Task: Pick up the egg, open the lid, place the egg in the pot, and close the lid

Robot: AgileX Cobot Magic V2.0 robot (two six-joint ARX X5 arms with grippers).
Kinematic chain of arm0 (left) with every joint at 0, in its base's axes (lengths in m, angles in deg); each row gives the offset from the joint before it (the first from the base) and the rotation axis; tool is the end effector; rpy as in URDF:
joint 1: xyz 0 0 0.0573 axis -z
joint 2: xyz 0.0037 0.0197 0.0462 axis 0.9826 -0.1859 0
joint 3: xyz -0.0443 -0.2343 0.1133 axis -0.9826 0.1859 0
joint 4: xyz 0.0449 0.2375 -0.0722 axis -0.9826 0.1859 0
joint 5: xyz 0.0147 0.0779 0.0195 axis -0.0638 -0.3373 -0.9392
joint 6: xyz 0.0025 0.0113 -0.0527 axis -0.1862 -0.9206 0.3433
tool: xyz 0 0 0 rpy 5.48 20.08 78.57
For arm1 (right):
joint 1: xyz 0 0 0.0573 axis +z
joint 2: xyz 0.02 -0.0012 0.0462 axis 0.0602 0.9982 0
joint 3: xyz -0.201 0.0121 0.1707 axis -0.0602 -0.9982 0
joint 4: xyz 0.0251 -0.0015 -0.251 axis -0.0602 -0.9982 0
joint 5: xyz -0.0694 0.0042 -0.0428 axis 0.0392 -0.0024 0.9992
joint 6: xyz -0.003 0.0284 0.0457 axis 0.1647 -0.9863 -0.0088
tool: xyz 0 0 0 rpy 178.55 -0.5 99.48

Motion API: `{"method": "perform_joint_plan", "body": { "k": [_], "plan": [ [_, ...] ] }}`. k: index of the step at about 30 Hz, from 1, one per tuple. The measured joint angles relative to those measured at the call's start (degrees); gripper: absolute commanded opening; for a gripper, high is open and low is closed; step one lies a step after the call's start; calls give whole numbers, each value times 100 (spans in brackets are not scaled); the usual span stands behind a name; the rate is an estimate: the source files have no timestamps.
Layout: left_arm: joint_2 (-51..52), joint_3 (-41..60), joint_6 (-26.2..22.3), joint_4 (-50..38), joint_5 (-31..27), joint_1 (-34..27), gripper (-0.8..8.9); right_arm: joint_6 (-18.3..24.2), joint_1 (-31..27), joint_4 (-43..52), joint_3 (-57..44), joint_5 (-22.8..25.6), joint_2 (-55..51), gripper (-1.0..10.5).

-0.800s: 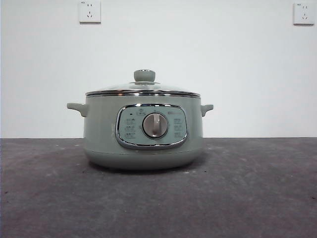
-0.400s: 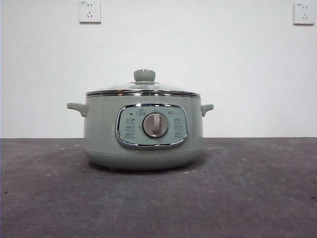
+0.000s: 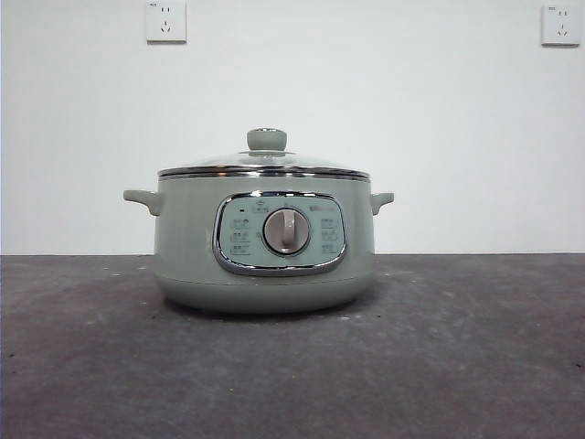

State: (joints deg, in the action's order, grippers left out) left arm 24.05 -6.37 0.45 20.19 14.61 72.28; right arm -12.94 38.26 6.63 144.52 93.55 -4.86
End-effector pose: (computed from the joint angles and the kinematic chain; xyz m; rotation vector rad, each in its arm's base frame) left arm 0.0956 0.0041 0.1535 0.0585 0.1620 -0.1517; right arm 0.0021 -0.0086 0.4431 -0.0405 0.4379 0.2790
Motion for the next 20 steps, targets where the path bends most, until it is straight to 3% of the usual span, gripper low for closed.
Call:
{"method": "perform_joint_plan", "body": {
  "k": [5, 10, 15, 20],
  "plan": [
    [-2, 0, 0, 0, 0, 0, -1, 33, -2, -2, 0, 42, 0, 0],
    [-2, 0, 2, 2, 0, 0, -1, 192, -544, 61, -109, 601, -72, 1],
    [-2, 0, 2, 0, 0, 0, -1, 669, -1471, 1414, -920, 68, -682, 0],
    [-2, 0, 0, 0, 0, 0, -1, 1298, -2245, 3401, -2551, -658, -1574, 0]
  ]
}}
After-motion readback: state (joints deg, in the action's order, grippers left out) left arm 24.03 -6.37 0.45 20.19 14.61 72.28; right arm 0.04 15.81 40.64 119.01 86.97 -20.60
